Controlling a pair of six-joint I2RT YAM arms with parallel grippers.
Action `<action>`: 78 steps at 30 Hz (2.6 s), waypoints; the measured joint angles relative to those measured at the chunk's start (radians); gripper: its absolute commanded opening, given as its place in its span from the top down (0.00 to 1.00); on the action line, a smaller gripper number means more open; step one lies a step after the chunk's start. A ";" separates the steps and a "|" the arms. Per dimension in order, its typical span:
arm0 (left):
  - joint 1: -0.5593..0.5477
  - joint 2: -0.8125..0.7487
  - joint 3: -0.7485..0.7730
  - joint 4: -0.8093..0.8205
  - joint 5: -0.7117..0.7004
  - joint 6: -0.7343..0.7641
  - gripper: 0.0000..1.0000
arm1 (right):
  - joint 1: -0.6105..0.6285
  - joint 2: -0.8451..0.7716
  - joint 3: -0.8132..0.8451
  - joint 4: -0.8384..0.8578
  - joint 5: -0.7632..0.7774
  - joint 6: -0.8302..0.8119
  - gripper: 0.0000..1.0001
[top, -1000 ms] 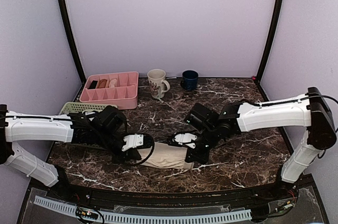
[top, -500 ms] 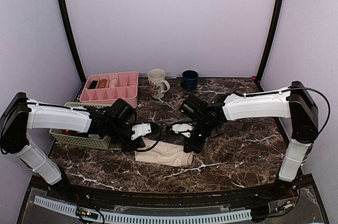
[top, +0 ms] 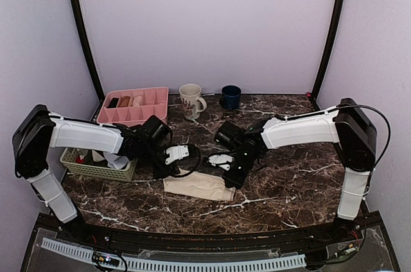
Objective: Roll the underwear
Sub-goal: Fold the underwear at the center of the board, then rotate the underwear at the center of the board.
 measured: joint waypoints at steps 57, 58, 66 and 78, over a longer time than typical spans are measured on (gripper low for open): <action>0.006 -0.190 -0.135 0.012 0.006 -0.306 0.60 | -0.113 0.110 0.153 -0.069 -0.209 0.117 0.68; -0.008 -0.190 -0.138 0.010 0.008 -0.314 0.62 | -0.113 0.123 0.148 -0.063 -0.216 0.117 0.72; -0.100 -0.142 -0.154 -0.006 -0.023 -0.374 0.70 | -0.116 0.078 0.033 0.039 -0.298 0.139 0.88; -0.085 0.100 0.005 -0.012 -0.152 -0.320 0.70 | -0.091 -0.100 -0.223 0.166 -0.416 0.354 0.64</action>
